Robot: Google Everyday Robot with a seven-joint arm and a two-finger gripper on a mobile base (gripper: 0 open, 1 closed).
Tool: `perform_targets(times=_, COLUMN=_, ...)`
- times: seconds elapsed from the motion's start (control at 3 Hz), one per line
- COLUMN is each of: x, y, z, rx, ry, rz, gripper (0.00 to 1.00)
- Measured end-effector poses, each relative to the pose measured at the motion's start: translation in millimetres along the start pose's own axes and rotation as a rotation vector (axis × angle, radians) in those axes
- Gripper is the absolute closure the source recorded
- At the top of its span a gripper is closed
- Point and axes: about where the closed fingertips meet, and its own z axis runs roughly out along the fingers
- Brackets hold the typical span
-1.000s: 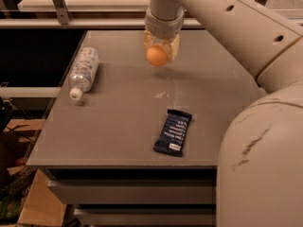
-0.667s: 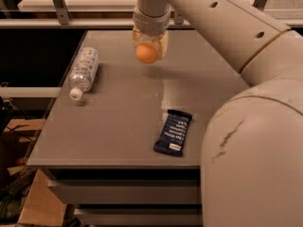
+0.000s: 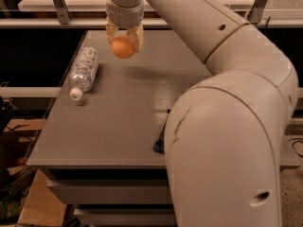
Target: Move orange near blue plastic bottle
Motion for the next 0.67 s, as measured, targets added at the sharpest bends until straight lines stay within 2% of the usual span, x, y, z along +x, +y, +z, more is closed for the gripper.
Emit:
perform_targets(times=0.33, x=-13.2, y=-26.2, z=7.4, rx=0.019, ry=-0.029, rz=-0.033, gripper=1.00)
perform_targets(times=0.67, x=-23.2, y=-36.8, z=21.0, rx=0.036, ry=-0.059, rz=-0.003, gripper=1.00)
